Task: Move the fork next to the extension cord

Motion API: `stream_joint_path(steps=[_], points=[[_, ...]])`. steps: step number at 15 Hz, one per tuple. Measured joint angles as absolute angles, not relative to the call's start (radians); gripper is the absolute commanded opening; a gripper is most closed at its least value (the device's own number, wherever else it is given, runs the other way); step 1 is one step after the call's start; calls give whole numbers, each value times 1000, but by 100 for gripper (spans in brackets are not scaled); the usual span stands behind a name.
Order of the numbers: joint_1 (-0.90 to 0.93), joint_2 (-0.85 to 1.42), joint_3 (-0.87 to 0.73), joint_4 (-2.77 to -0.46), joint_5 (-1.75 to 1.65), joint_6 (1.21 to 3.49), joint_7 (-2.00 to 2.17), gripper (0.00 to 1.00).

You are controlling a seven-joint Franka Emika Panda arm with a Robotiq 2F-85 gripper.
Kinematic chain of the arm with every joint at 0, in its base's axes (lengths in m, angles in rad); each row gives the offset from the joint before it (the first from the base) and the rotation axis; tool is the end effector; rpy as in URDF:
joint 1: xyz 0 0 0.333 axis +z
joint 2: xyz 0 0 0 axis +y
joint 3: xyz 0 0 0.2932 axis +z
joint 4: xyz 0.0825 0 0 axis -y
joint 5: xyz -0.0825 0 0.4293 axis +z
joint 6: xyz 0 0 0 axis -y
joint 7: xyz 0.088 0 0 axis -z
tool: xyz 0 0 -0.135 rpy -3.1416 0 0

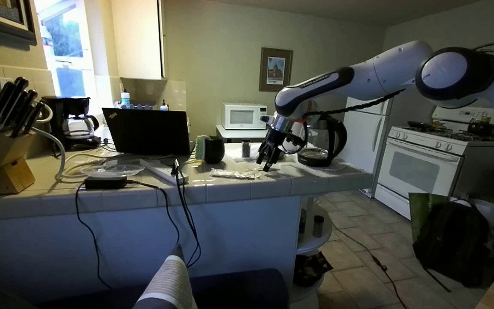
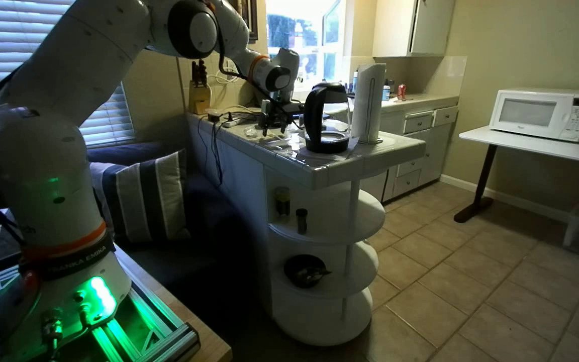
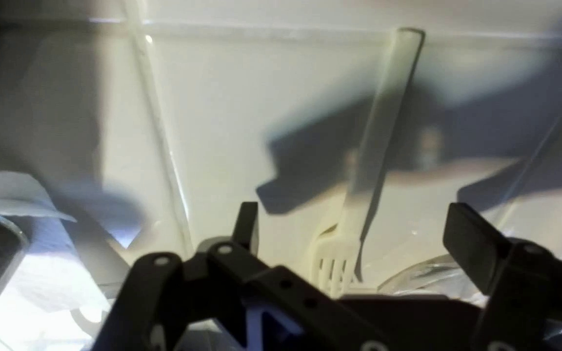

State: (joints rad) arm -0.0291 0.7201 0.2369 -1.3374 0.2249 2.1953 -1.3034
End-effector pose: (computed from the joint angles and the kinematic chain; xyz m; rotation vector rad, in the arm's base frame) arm 0.7685 0.1406 0.2646 -2.2837 -1.7780 -0.4511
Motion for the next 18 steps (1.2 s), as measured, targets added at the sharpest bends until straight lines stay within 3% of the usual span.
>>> stream_joint_path(steps=[8, 9, 11, 18], points=[[-37, 748, 257, -1289, 226, 2186, -1297, 4], [-37, 748, 260, -1289, 226, 2186, -1294, 1], [-37, 747, 264, -1287, 227, 2186, -1281, 5], [-26, 715, 321, -1297, 245, 2186, -1269, 5]])
